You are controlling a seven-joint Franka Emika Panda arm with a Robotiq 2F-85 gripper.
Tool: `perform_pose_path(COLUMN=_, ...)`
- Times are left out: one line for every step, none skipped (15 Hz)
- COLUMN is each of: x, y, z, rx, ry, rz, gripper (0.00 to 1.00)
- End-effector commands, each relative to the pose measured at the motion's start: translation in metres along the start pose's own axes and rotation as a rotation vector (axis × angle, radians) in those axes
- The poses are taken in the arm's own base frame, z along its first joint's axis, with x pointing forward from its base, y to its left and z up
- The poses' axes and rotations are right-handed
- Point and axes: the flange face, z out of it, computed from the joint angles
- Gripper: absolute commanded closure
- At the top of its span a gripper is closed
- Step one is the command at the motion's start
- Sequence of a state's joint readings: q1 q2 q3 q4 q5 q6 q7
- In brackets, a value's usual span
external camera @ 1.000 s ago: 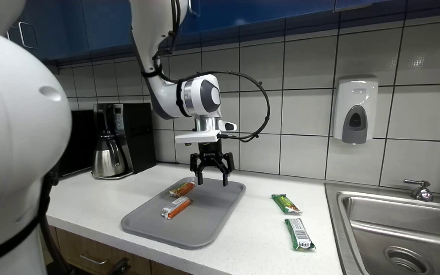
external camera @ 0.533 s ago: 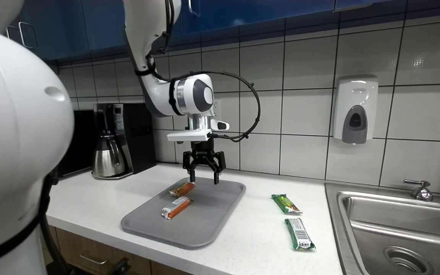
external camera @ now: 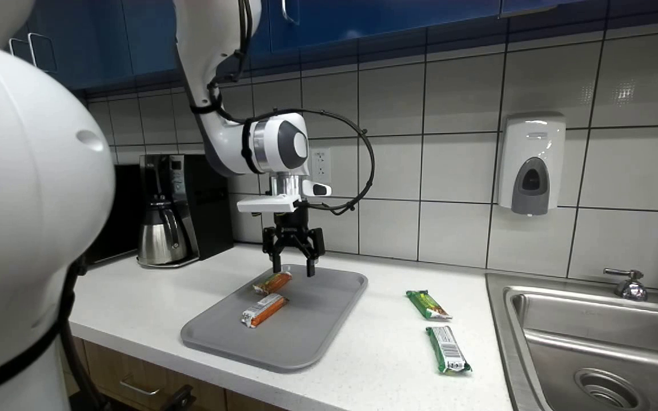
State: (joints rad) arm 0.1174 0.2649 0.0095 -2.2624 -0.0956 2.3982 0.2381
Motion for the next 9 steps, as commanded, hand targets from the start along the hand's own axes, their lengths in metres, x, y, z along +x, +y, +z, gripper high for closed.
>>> perform_pose_path(x=-0.011, y=-0.011, z=0.0, rx=0.017, ry=-0.008, rz=0.031, gripper=0.0)
perform_pose_path(x=-0.012, y=-0.014, z=0.002, rx=0.018, ry=-0.013, rz=0.031, gripper=0.0)
perform_pose_path(x=-0.013, y=-0.016, z=0.005, rx=0.02, ry=-0.016, rz=0.03, gripper=0.0)
perform_pose_path(x=-0.013, y=-0.017, z=0.007, rx=0.022, ry=-0.02, rz=0.027, gripper=0.0)
perform_pose_path(x=-0.012, y=-0.018, z=0.009, rx=0.024, ry=-0.023, rz=0.029, gripper=0.0)
perform_pose_path(x=-0.012, y=-0.02, z=0.011, rx=0.024, ry=-0.023, rz=0.029, gripper=0.0)
perform_pose_path(x=-0.011, y=-0.021, z=0.013, rx=0.026, ry=-0.025, rz=0.027, gripper=0.0)
perform_pose_path(x=-0.011, y=-0.023, z=0.015, rx=0.026, ry=-0.026, rz=0.025, gripper=0.0)
perform_pose_path(x=-0.011, y=-0.026, z=0.018, rx=0.027, ry=-0.028, rz=0.021, gripper=0.0)
